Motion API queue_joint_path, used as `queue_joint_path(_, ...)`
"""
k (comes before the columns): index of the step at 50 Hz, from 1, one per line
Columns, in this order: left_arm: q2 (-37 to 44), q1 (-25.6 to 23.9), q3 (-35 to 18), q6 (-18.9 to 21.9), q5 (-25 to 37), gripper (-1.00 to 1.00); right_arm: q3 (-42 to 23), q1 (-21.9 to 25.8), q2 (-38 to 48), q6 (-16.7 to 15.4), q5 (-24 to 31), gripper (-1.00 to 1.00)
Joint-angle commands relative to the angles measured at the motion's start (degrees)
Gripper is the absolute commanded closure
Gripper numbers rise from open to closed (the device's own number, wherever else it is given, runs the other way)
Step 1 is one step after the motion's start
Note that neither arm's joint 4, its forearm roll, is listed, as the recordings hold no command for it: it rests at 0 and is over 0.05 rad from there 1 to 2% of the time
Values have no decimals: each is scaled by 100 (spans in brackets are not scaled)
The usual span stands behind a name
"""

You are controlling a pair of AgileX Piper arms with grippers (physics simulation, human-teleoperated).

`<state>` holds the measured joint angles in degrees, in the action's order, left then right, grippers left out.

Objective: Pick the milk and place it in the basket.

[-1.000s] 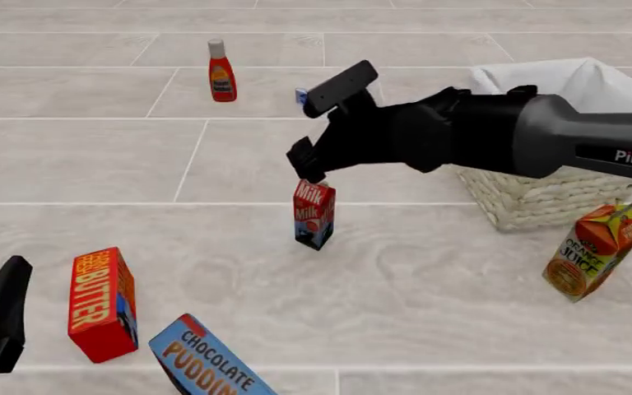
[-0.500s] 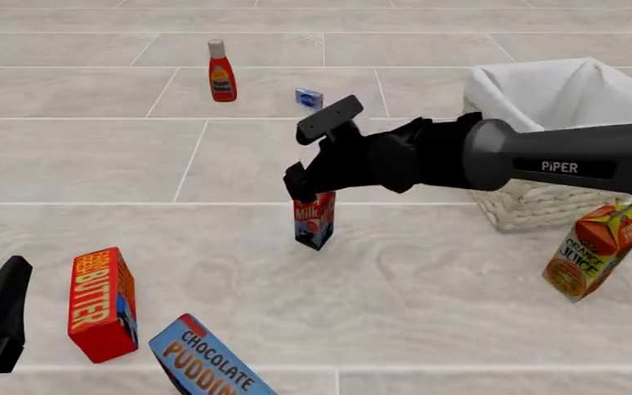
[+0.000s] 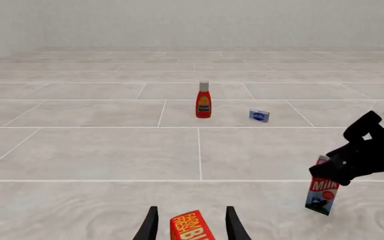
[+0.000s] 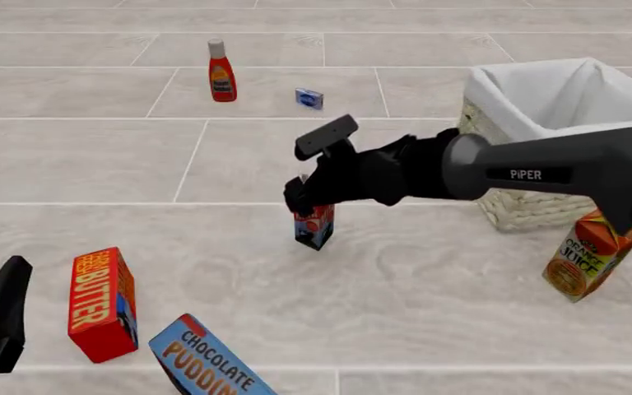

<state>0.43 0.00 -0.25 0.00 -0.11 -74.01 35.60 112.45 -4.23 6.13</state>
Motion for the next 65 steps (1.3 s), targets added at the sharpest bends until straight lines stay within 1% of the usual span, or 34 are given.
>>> queue_joint_path(1,-1,2,0,0,0,-100,19,34,121,118,-62,-100)
queue_joint_path(8,-2,0,0,1,0,-100,11,18,214,137,-96,-100)
queue_joint_path(11,0,0,0,-1,0,-100,31,66,219,201,-104,-100)
queue_joint_path(12,1,-1,0,0,0,-100,20,55,224,212,-92,100)
queue_joint_path(27,1,0,0,0,0,-100,34,78,105,129,-31,100)
queue_joint_path(34,1,0,0,-1,0,-100,33,41,-121,-18,46,100)
queue_joint_path(38,-1,1,0,0,0,-100,16,87,-328,-1,159,100)
queue_joint_path(50,-1,1,0,-1,0,-100,-40,14,-981,-131,519,100)
queue_joint_path(54,0,1,0,0,0,-100,-59,13,-1126,-130,606,100)
queue_joint_path(65,0,1,0,1,0,-100,-274,-149,-1555,-190,955,100)
